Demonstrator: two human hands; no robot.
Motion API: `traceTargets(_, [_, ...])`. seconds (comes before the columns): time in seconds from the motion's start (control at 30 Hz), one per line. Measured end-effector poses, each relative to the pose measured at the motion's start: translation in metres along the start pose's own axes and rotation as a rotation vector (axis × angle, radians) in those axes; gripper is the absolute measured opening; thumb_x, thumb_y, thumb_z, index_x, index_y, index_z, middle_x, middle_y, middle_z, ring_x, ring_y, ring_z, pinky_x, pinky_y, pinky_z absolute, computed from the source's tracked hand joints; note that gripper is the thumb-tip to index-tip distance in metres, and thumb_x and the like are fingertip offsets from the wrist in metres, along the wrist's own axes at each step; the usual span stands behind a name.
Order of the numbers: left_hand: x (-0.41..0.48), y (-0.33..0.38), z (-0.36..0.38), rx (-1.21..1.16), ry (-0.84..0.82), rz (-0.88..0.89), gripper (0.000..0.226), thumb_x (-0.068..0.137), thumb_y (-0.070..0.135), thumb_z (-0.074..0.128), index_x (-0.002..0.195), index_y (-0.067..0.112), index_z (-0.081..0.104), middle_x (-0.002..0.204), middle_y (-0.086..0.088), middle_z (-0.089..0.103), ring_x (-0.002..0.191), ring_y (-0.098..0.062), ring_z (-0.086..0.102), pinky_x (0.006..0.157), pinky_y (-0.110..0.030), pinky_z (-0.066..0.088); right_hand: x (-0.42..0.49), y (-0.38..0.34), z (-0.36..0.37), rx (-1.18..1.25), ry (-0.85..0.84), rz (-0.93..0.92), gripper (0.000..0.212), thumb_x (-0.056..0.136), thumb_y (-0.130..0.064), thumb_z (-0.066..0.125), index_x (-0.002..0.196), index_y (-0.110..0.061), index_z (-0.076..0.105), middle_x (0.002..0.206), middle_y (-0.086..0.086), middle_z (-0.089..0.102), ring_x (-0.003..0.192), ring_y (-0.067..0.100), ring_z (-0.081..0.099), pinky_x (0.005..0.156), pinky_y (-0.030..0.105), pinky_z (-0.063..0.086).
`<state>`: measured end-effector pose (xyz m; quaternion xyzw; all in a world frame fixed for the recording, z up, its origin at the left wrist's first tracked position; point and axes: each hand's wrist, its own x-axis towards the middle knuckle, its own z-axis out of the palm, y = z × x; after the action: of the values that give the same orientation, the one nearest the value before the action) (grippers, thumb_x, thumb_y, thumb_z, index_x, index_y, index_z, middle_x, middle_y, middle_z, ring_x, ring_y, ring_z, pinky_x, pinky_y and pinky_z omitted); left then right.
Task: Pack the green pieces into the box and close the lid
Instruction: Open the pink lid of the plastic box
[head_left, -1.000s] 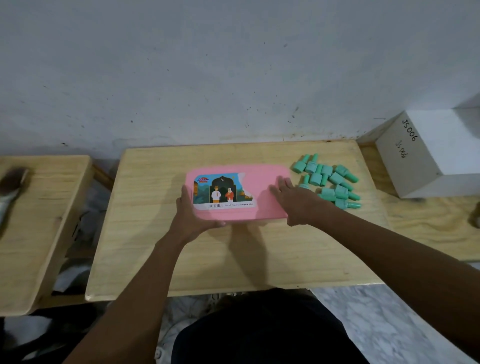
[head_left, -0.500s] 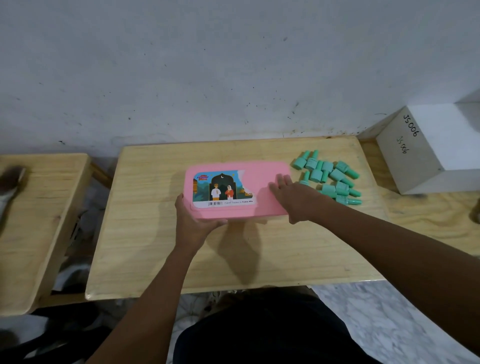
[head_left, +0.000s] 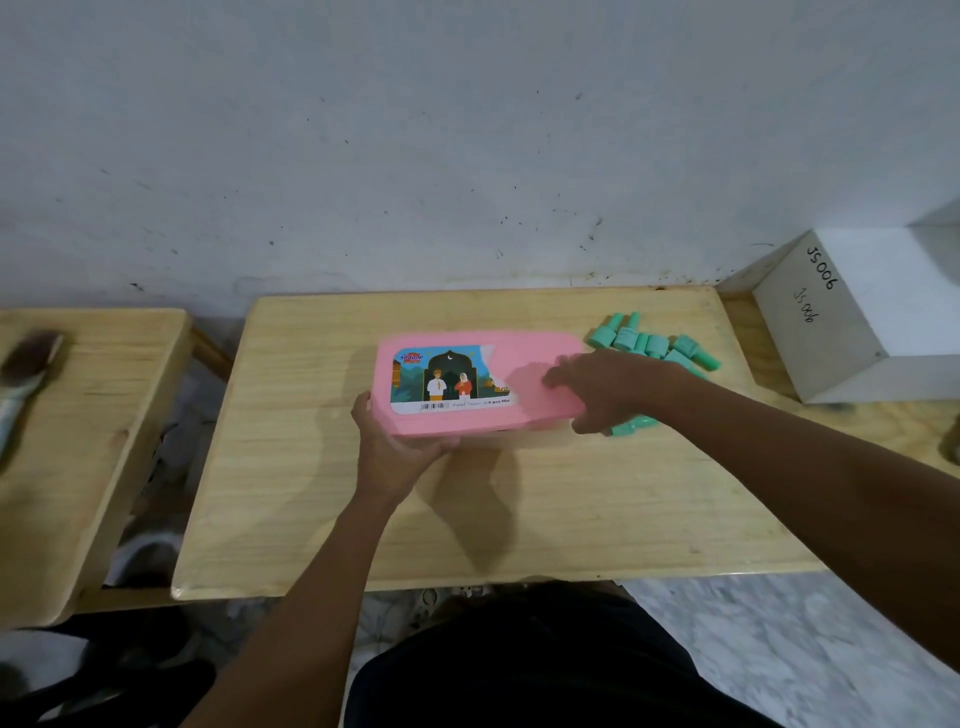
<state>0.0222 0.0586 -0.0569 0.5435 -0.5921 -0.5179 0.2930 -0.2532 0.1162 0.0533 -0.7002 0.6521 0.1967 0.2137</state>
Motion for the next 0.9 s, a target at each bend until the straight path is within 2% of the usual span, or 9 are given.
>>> traceTargets(0.1, [-0.002,0.002,0.0,-0.045,-0.002,-0.015,0.125,0.041,0.047,0.093,0.138,0.022,0.019,0.127,0.008,0.047,0.122,-0.01,0.049,0.104,-0.04,0.046,0.0,0.003,-0.005,0.013,0.006,0.006,0.072,0.081,-0.041,0.063,0.144,-0.027,0.032,0.13,0.003,0.053,0.109,0.024,0.054,0.095,0.038,0.047])
traceTargets(0.2, [-0.005,0.002,0.006,-0.11,0.019,-0.05,0.116,0.045,0.044,0.093,0.135,0.023,0.022,0.13,0.008,0.047,0.124,-0.009,0.048,0.104,-0.042,0.047,-0.001,0.002,-0.005,0.005,0.017,0.008,0.073,0.081,-0.042,0.063,0.145,-0.027,0.031,0.132,0.003,0.053,0.109,0.024,0.054,0.097,0.038,0.046])
traceTargets(0.37, [-0.009,0.001,0.017,-0.158,0.055,-0.07,0.112,0.047,0.037,0.093,0.131,0.025,0.02,0.127,0.015,0.043,0.125,-0.008,0.044,0.105,-0.035,0.044,-0.005,-0.002,0.003,-0.017,0.083,-0.003,0.072,0.084,-0.039,0.062,0.147,-0.024,0.03,0.135,0.006,0.047,0.106,0.021,0.054,0.085,0.027,0.039])
traceTargets(0.5, [-0.007,-0.003,0.02,-0.181,0.05,-0.066,0.112,0.048,0.03,0.095,0.128,0.028,0.018,0.137,0.004,0.041,0.128,-0.009,0.044,0.103,-0.034,0.046,-0.005,-0.003,0.014,-0.006,0.112,0.016,0.077,0.083,-0.04,0.063,0.148,-0.024,0.027,0.142,0.01,0.037,0.103,0.024,0.056,0.085,0.03,0.048])
traceTargets(0.57, [-0.008,-0.006,0.022,-0.2,0.013,-0.083,0.11,0.049,0.028,0.094,0.129,0.028,0.018,0.138,-0.001,0.043,0.126,-0.01,0.049,0.097,-0.036,0.053,-0.007,-0.006,0.019,-0.035,0.118,0.019,0.077,0.084,-0.039,0.062,0.149,-0.022,0.024,0.148,0.012,0.03,0.106,0.026,0.057,0.083,0.032,0.049])
traceTargets(0.67, [-0.009,-0.01,0.025,-0.229,-0.027,-0.072,0.09,0.068,0.003,0.084,0.127,0.02,0.019,0.132,-0.005,0.05,0.109,0.001,0.061,0.079,-0.024,0.057,-0.009,-0.007,0.023,-0.031,0.126,0.019,0.078,0.086,-0.039,0.061,0.151,-0.021,0.02,0.152,0.014,0.024,0.109,0.029,0.057,0.084,0.034,0.052])
traceTargets(0.73, [-0.008,-0.014,0.026,-0.237,-0.05,-0.077,0.083,0.074,0.0,0.078,0.126,0.022,0.018,0.131,-0.004,0.051,0.107,0.003,0.061,0.078,-0.021,0.057,-0.009,-0.007,0.025,-0.014,0.121,0.013,0.079,0.086,-0.039,0.06,0.151,-0.022,0.019,0.153,0.015,0.023,0.112,0.03,0.056,0.087,0.035,0.051])
traceTargets(0.83, [-0.007,-0.016,0.017,-0.229,-0.049,-0.138,0.099,0.063,0.033,0.089,0.132,0.028,0.019,0.14,-0.006,0.046,0.126,-0.017,0.053,0.094,-0.041,0.055,-0.011,-0.008,0.019,-0.039,0.086,-0.006,0.077,0.088,-0.039,0.058,0.152,-0.021,0.019,0.151,0.015,0.027,0.114,0.029,0.053,0.088,0.033,0.048])
traceTargets(0.9, [-0.002,-0.026,0.015,-0.229,-0.064,-0.151,0.106,0.058,0.039,0.091,0.137,0.029,0.021,0.142,-0.007,0.045,0.129,-0.022,0.051,0.098,-0.05,0.051,-0.013,-0.008,0.013,-0.084,0.065,-0.038,0.072,0.09,-0.04,0.054,0.151,-0.02,0.022,0.145,0.015,0.034,0.111,0.027,0.052,0.088,0.031,0.045])
